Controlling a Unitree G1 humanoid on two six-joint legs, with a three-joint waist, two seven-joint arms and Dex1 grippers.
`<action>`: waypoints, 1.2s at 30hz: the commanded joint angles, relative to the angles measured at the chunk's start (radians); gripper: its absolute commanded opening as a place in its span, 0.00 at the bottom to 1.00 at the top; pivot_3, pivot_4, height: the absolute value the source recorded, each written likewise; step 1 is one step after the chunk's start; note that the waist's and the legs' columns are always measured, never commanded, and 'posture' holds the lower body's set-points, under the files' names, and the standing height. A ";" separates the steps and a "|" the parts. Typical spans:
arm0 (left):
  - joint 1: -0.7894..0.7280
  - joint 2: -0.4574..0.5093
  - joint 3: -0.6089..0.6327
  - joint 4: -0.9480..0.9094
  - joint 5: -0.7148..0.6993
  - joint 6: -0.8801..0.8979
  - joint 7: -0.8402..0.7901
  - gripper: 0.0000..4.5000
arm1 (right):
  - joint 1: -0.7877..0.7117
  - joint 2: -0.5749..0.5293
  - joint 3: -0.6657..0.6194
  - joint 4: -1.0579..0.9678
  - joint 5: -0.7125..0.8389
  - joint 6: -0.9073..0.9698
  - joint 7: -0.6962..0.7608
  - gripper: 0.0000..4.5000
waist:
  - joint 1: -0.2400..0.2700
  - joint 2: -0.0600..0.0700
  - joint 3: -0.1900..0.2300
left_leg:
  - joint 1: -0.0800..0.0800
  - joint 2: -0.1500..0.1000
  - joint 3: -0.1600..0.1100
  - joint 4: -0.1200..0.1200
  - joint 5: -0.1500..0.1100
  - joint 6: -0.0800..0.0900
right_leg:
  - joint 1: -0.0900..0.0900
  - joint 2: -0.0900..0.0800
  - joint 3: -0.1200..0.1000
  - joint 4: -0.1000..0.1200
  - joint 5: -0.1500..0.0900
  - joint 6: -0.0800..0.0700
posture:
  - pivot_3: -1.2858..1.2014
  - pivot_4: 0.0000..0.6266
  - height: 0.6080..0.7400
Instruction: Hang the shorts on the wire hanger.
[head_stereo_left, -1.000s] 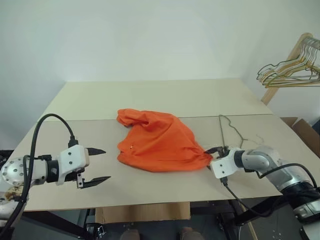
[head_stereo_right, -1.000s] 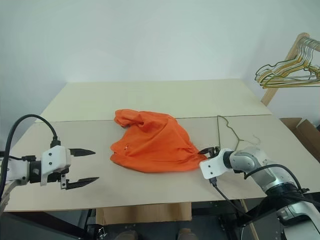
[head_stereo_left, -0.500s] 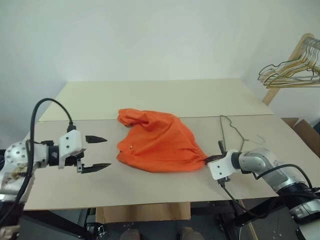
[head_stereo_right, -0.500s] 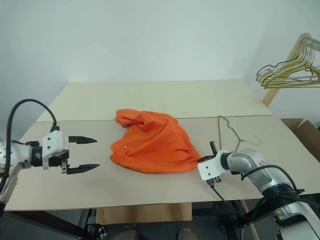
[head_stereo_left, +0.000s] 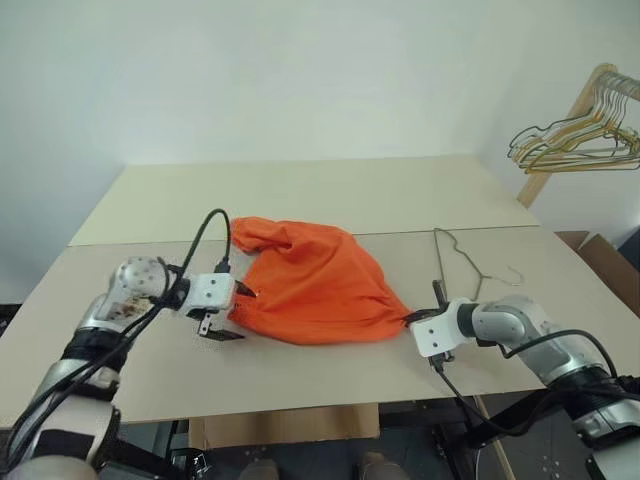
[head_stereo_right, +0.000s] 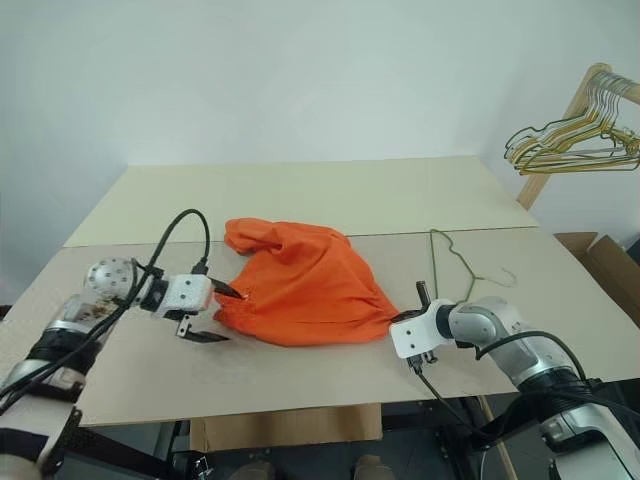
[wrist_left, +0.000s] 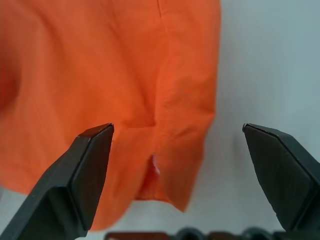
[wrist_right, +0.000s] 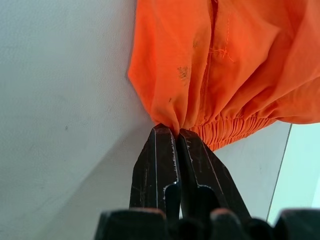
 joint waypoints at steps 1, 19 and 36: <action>-0.050 -0.010 -0.017 0.073 0.043 -0.055 0.018 1.00 | 0.003 -0.011 -0.022 -0.043 0.013 0.017 0.000 0.01 | -0.004 0.000 0.000 | 0.000 0.000 0.000 0.000 0.000 0.000 | 0.000 0.000 0.000 0.000 0.000 0.000 | 0.53 0.00 1.00; -0.087 -0.028 -0.032 0.211 0.134 -0.181 0.137 0.01 | -0.008 -0.009 -0.018 -0.047 0.013 0.050 0.008 0.00 | -0.012 0.000 0.000 | 0.000 0.000 0.000 0.001 0.000 0.001 | 0.000 0.000 0.000 0.001 0.000 0.001 | 0.53 0.00 1.00; 0.468 0.363 0.188 -0.576 -0.189 0.151 0.014 0.01 | 0.224 -0.138 -0.149 -0.688 0.515 0.543 0.351 0.00 | -0.011 -0.001 0.000 | 0.001 0.004 0.002 0.001 -0.002 0.002 | 0.000 -0.001 0.000 0.003 0.000 0.002 | 0.54 0.00 1.00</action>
